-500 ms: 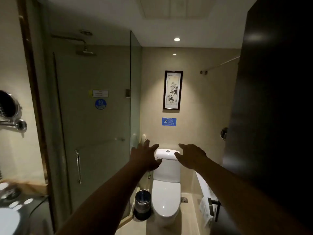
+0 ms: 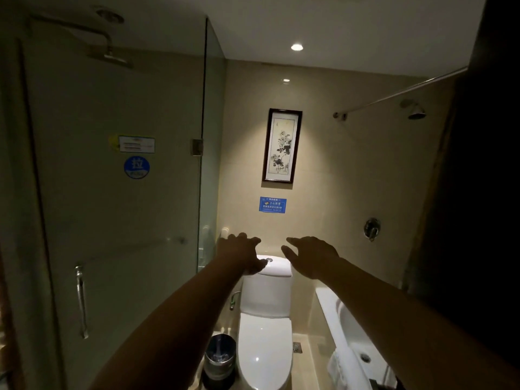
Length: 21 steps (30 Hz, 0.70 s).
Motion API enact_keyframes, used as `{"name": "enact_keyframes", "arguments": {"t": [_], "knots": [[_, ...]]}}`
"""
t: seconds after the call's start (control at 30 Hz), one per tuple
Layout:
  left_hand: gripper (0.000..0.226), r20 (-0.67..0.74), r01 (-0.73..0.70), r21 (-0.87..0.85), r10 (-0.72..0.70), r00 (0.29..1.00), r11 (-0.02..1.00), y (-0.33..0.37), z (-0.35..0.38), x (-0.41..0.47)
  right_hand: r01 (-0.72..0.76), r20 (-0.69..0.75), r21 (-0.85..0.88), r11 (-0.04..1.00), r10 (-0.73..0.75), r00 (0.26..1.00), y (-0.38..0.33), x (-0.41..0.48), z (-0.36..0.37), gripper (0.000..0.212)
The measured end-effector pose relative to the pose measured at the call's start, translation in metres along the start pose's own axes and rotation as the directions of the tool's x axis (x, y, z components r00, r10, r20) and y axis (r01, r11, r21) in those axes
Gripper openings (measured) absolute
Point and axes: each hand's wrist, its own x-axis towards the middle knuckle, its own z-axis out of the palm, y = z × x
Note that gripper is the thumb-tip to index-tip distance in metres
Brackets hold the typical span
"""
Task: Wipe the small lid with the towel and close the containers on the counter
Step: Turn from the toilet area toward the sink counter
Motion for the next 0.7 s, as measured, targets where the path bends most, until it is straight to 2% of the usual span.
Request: {"name": "enact_keyframes", "arguments": {"t": [0.23, 0.4, 0.57, 0.7], "knots": [[0.075, 0.068, 0.056, 0.007, -0.056, 0.996, 0.998, -0.034, 0.028, 0.086, -0.038, 0.045, 0.047, 0.998, 0.036, 0.998, 0.022, 0.095, 0.02, 0.061], [0.073, 0.047, 0.071, 0.005, -0.071, 0.996, 0.997, -0.041, 0.057, 0.151, -0.048, 0.075, 0.095, 0.994, 0.041, 0.996, 0.036, 0.184, 0.059, 0.063], [0.065, 0.046, 0.157, 0.049, -0.16, 0.986, 0.986, -0.079, 0.108, 0.19, 0.09, 0.085, 0.16, 0.983, -0.104, 0.991, 0.016, 0.296, 0.109, 0.06], [0.068, 0.086, 0.399, 0.1, -0.408, 0.909, 0.911, -0.155, 0.135, 0.196, 0.337, 0.045, 0.197, 0.921, -0.352, 0.935, -0.055, 0.381, 0.139, 0.056]]}}
